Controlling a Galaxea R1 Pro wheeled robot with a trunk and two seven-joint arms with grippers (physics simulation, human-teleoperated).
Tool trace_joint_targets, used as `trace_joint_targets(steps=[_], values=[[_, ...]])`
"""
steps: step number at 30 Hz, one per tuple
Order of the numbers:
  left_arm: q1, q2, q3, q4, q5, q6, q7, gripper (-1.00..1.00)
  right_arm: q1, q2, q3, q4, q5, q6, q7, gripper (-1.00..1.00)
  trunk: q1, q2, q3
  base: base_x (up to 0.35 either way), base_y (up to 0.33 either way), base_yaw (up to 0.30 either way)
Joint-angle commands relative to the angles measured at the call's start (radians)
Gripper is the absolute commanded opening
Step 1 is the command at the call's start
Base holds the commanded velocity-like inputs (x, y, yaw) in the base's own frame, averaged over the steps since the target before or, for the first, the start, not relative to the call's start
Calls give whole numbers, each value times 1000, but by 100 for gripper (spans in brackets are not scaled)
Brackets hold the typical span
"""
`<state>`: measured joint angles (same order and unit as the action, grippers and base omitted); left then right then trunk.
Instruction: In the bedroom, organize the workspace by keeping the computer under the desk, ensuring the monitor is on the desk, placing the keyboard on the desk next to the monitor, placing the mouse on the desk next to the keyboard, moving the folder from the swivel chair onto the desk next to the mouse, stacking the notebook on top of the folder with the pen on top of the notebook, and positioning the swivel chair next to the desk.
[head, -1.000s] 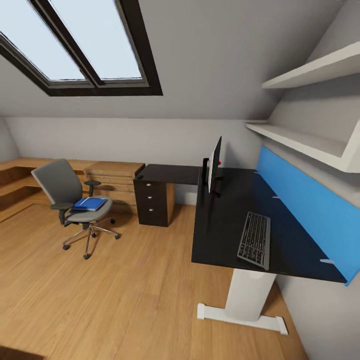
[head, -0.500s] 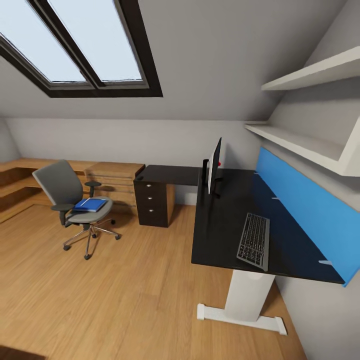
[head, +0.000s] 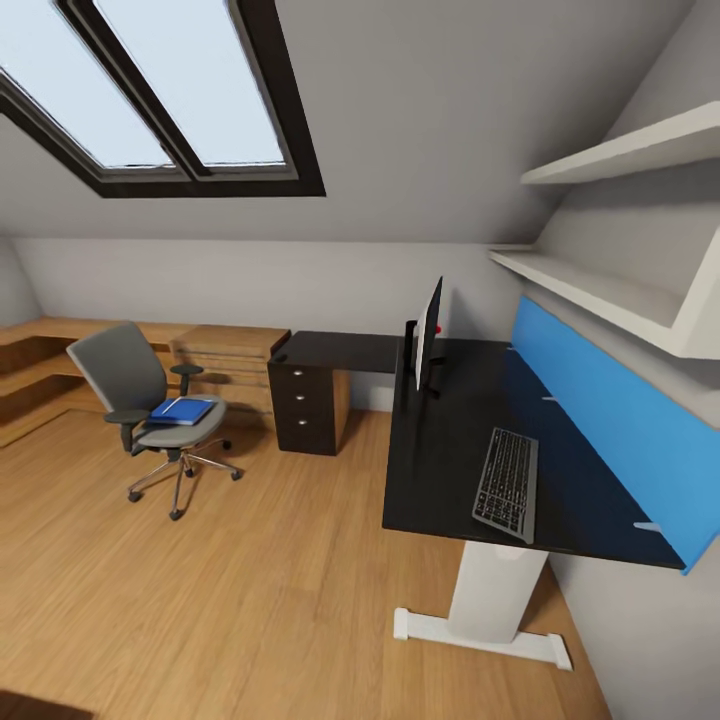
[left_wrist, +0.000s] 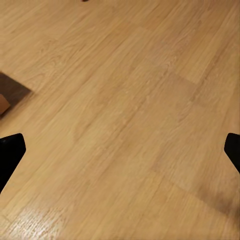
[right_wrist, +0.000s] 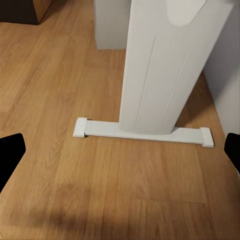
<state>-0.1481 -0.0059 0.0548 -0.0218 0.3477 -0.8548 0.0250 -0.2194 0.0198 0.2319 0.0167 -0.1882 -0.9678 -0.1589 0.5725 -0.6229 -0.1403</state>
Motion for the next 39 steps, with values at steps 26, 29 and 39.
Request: trace_joint_targets(steps=[26,29,39], values=[[-1,0,5,0,-6,-3,4,100,-1,-1,9,2,-7,-3,-4,100,-99,181,78,0,0,-14],[-1,0,5,0,-6,-3,3,100,-1,-1,9,2,-6,-3,-4,100,-111,202,88,0,0,0],[-1,0,5,0,-5,-3,3,100,-1,-2,9,2,-5,-3,-2,100,-122,223,97,0,0,0]])
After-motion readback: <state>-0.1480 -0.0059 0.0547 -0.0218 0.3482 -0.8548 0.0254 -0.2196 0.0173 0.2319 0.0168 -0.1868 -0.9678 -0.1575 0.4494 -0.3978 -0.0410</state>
